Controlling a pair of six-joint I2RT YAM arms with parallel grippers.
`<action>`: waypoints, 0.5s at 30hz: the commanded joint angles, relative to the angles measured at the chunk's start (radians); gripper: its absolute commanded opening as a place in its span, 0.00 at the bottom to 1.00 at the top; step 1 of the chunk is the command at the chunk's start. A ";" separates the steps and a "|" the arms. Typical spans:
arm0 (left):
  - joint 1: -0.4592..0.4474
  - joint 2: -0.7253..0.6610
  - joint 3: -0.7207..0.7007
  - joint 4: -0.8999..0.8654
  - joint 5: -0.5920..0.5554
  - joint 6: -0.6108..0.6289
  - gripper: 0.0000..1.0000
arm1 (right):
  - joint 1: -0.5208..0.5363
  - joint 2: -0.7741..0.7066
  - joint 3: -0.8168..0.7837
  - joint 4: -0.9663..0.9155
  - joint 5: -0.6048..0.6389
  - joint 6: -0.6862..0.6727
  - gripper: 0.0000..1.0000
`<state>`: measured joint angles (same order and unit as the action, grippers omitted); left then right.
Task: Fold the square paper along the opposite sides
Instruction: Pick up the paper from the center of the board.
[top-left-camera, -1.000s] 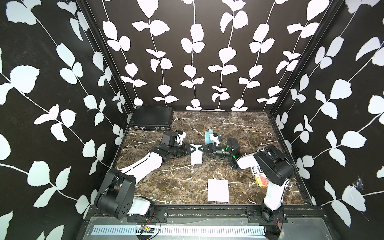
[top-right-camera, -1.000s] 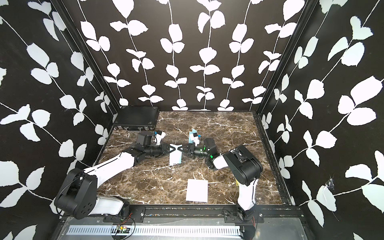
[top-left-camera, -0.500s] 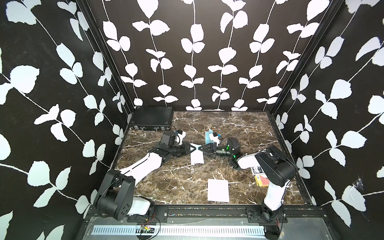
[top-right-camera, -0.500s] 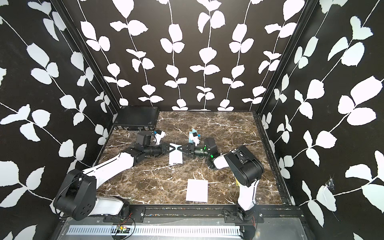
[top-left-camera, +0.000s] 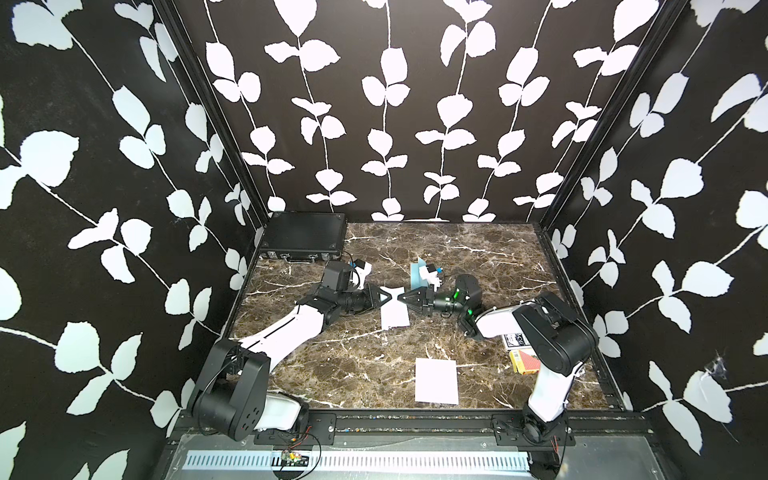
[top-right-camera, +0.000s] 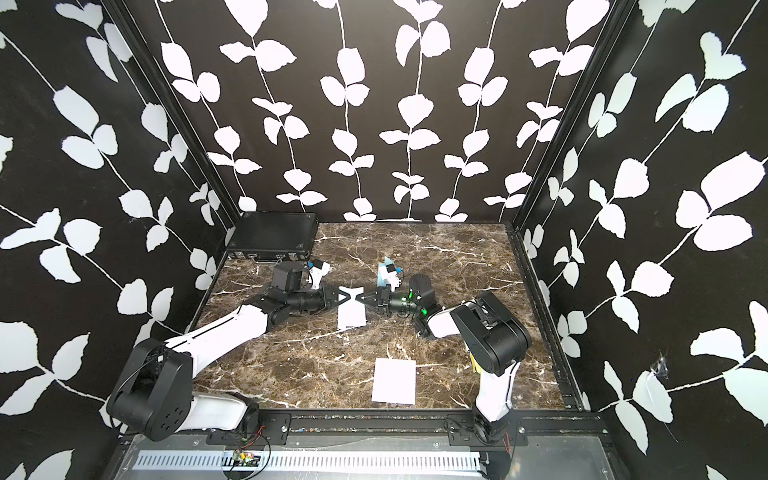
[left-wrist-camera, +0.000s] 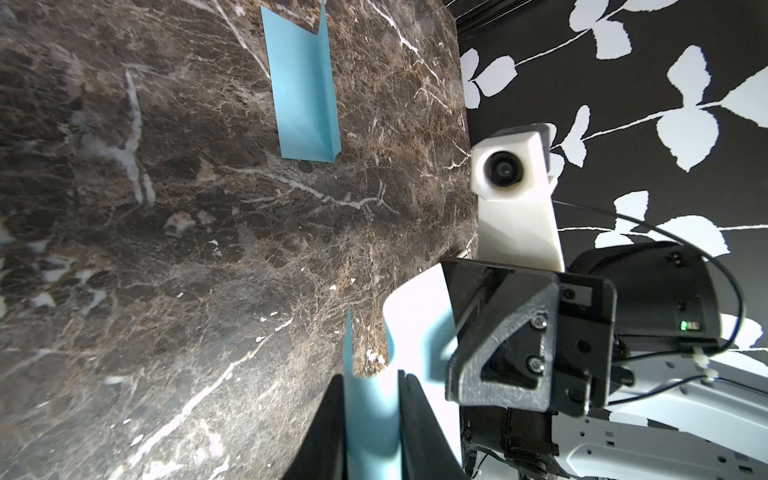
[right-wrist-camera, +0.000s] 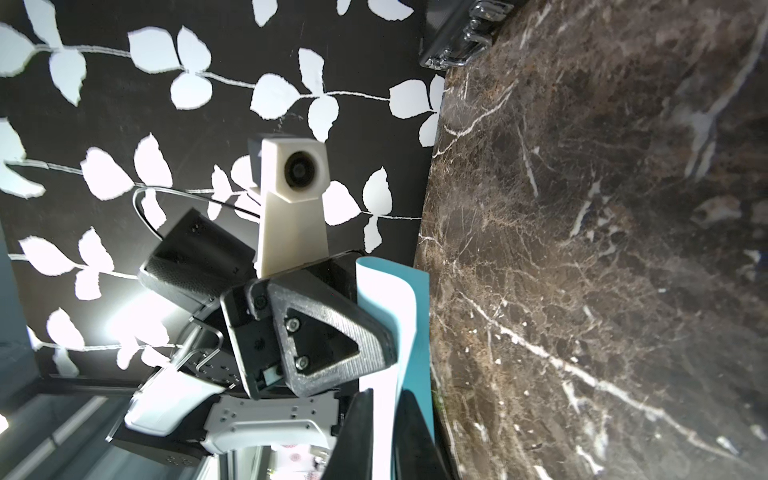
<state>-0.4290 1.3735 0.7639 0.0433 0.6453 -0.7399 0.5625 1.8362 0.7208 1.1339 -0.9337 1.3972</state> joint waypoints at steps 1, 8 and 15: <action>0.006 -0.040 0.001 -0.022 -0.012 0.026 0.22 | -0.004 -0.041 0.001 -0.004 -0.011 -0.019 0.01; 0.033 -0.071 0.029 -0.079 -0.036 0.067 0.60 | -0.012 -0.110 0.031 -0.139 -0.015 -0.126 0.00; 0.088 -0.129 0.020 -0.046 0.035 0.051 0.98 | -0.021 -0.188 0.101 -0.273 -0.030 -0.208 0.00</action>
<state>-0.3500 1.2808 0.7696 -0.0219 0.6380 -0.6926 0.5465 1.6848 0.7662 0.8898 -0.9421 1.2446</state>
